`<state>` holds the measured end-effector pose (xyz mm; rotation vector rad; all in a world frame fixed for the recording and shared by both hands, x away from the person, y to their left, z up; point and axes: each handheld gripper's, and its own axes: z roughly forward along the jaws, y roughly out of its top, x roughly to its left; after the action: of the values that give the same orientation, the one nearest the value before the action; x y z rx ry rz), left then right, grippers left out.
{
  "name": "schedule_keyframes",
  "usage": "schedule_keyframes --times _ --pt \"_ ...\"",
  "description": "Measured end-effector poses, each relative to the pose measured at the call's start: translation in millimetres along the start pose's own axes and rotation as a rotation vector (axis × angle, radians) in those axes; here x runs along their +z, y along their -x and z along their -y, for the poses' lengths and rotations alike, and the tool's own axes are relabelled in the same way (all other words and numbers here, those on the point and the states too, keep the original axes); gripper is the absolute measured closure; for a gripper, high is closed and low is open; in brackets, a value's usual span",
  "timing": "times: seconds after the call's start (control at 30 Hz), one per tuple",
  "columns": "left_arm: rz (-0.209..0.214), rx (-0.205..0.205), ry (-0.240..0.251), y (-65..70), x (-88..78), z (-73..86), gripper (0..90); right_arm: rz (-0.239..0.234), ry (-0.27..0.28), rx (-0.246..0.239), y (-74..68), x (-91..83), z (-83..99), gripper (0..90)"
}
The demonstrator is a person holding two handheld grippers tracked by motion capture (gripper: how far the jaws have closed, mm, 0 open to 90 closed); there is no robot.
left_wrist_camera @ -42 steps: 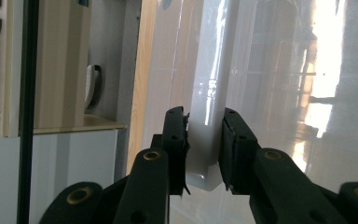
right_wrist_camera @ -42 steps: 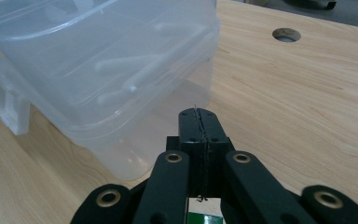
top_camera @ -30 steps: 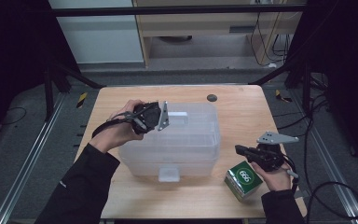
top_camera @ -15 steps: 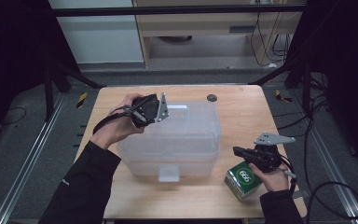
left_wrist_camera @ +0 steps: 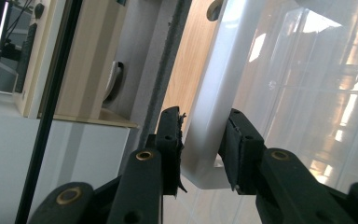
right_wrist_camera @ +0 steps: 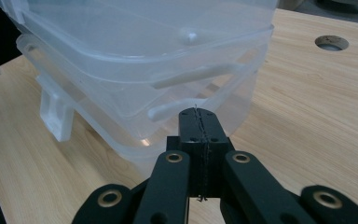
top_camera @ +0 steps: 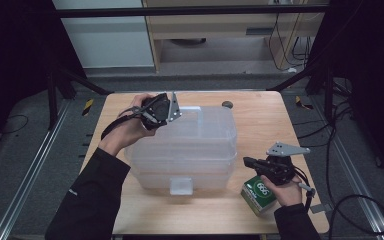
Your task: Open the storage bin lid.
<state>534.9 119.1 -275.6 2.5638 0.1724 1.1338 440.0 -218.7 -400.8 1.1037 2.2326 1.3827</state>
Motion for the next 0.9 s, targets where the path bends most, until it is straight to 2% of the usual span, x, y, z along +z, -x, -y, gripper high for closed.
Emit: schedule_keyframes --times 0.1,0.17,0.4,0.53,0.7,0.73,0.8,0.83,0.87,0.9 --pt "0.004 0.003 -0.003 -3.3 0.7 -0.2 68.2 -0.007 0.001 -0.002 -1.4 2.2 -0.7 90.0" --pt "0.002 -0.016 0.001 -5.3 2.3 0.0 68.0 -0.017 0.012 0.003 -4.3 5.3 -2.3 90.0" --pt "0.018 -0.047 0.007 -7.4 3.5 1.3 66.5 -0.047 0.054 0.023 -8.2 8.6 -7.0 90.0" --pt "0.010 -0.045 0.003 -5.8 3.0 0.8 65.4 -0.059 0.070 0.032 -8.7 10.4 -8.7 90.0" --pt "0.031 -0.078 0.027 -4.9 -1.0 4.9 56.4 -0.059 0.051 0.026 -10.2 13.2 -7.6 90.0" --pt "0.048 -0.123 0.069 -4.9 -7.2 9.5 55.1 -0.060 0.051 0.029 -10.1 13.4 -7.3 90.0" --pt "0.059 -0.157 0.097 -5.3 -14.7 15.7 53.1 -0.061 0.050 0.029 -9.8 13.6 -7.4 90.0" --pt "0.059 -0.157 0.097 -5.3 -14.7 15.7 51.5 -0.061 0.050 0.029 -9.8 13.6 -7.4 90.0" --pt "0.064 -0.182 0.108 -5.1 -18.0 19.4 48.8 -0.063 0.048 0.032 -9.4 13.5 -7.4 90.0" --pt "0.083 -0.251 0.136 -4.8 -23.0 27.9 47.1 -0.062 0.050 0.032 -9.5 13.6 -7.3 90.0"
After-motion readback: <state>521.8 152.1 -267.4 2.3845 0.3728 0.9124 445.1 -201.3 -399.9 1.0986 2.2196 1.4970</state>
